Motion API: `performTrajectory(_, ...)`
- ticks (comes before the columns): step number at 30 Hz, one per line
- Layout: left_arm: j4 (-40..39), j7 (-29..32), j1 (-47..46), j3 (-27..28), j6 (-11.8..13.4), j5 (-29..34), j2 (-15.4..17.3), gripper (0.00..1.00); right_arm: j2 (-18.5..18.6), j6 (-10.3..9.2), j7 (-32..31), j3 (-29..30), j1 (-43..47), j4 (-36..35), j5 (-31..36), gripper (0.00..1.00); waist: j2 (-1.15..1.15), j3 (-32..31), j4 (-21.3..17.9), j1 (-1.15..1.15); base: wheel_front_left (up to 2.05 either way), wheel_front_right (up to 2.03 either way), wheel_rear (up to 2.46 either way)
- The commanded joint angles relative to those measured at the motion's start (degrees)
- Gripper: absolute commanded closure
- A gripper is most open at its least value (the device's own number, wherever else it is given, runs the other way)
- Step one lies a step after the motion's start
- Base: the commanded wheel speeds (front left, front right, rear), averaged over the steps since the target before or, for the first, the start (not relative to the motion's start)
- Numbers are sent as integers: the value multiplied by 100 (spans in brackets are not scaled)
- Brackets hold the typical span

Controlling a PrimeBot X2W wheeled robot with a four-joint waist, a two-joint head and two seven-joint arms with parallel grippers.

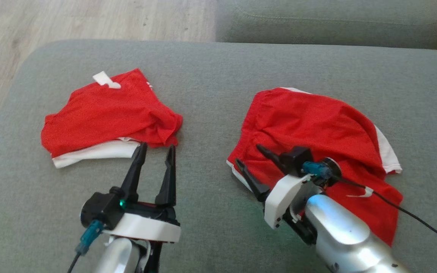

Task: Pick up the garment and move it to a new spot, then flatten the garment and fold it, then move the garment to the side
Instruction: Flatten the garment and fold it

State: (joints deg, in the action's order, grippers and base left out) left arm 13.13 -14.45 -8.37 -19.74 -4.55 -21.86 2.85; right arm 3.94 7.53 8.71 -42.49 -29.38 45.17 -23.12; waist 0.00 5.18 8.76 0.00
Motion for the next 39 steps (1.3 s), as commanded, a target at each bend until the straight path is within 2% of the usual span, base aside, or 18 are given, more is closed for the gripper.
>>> performTrajectory(1, -180, -55, -118, 258, 7, 40, 3, 0, -106, -4, 104, 56, -57, -111, 7, 0, 0, -46, -77, 0, 0, 0, 0)
performTrajectory(7, -265, -55, -49, 448, 18, 61, 3, 0, -50, -4, 309, 812, -14, -207, 190, 0, 0, -169, -372, 0, 0, 0, 0)
performTrajectory(13, -336, -55, 10, 544, 1, 76, 3, 0, 238, -4, 547, 2309, 374, -769, 628, 0, 0, -298, -620, 0, 0, 0, 0)
performTrajectory(20, -402, -55, 87, 555, -10, 67, 3, 0, 74, -4, 601, 3815, 1355, -1596, 1403, 0, 0, -342, -790, 0, 0, 0, 0)
performTrajectory(28, -431, -55, 96, 524, -19, 59, 3, 0, -97, -4, 511, 4203, 1981, -2129, 1653, 0, 0, -247, -834, 0, 0, 0, 0)
performTrajectory(34, -437, -55, -38, 474, -44, 94, 3, 0, -104, -4, 355, 4483, 1841, -2392, 1631, 0, 0, -3, -773, 0, 0, 0, 0)
performTrajectory(39, -393, -55, -193, 389, -62, 100, 3, 0, -105, -4, -117, 4796, 1453, -2175, 1807, 0, 0, 287, -649, 0, 0, 0, 0)
